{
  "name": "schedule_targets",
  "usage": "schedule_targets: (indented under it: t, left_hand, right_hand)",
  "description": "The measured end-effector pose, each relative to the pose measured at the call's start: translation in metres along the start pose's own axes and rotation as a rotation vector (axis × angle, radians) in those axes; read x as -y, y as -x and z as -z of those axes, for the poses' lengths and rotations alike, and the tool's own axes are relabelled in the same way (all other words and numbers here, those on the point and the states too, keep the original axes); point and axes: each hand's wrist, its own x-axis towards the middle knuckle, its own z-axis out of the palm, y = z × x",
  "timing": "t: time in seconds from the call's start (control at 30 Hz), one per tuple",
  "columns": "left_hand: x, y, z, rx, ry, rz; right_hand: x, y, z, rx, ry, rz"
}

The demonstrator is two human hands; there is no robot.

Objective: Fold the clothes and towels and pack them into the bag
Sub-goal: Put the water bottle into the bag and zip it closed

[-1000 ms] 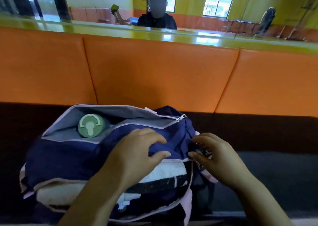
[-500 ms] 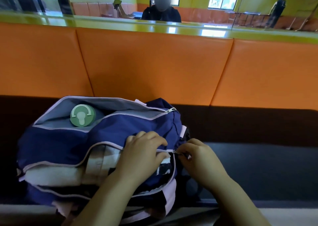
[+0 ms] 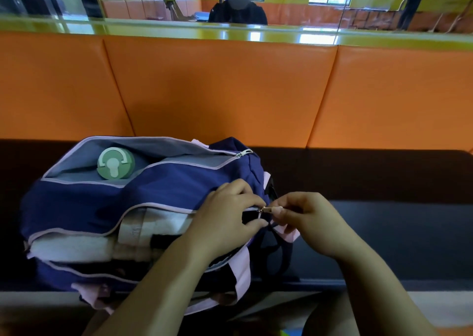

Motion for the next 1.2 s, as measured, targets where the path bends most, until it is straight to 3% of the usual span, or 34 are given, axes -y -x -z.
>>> schedule_targets:
  t: [0.13,0.23,0.4,0.5,0.67,0.97,1.07,1.2]
  left_hand:
    - [-0.006,-0.007,-0.003,-0.052,-0.062,-0.023]
    - [-0.01,-0.007,-0.011,-0.118,-0.103,-0.045]
    - [-0.012,0.005,-0.015,-0.244,-0.017,0.066]
    - [-0.015,0.008,-0.011,-0.273,0.047,0.105]
    - [-0.017,0.015,-0.001,-0.3,0.091,0.199]
    - [-0.001,0.036,0.015,-0.296,0.213,0.435]
    - [0.006,0.047,0.029,-0.312,0.16,0.409]
    - [0.02,0.068,0.056,-0.323,0.116,0.503]
  right_hand:
    - [-0.006,0.001,0.004,0.071,-0.081,0.004]
    - [-0.012,-0.001,0.007,0.017,-0.102,0.043]
    - [-0.021,-0.013,0.002,-0.131,0.247,0.167]
    - [-0.026,-0.024,-0.011,-0.099,0.385,0.298]
    - [-0.029,-0.033,-0.027,-0.258,0.546,0.503]
    - [-0.03,-0.024,-0.026,-0.389,0.555,0.469]
    - [-0.034,-0.021,-0.022,-0.397,0.542,0.414]
    - [-0.04,-0.019,-0.016,-0.401,0.516,0.27]
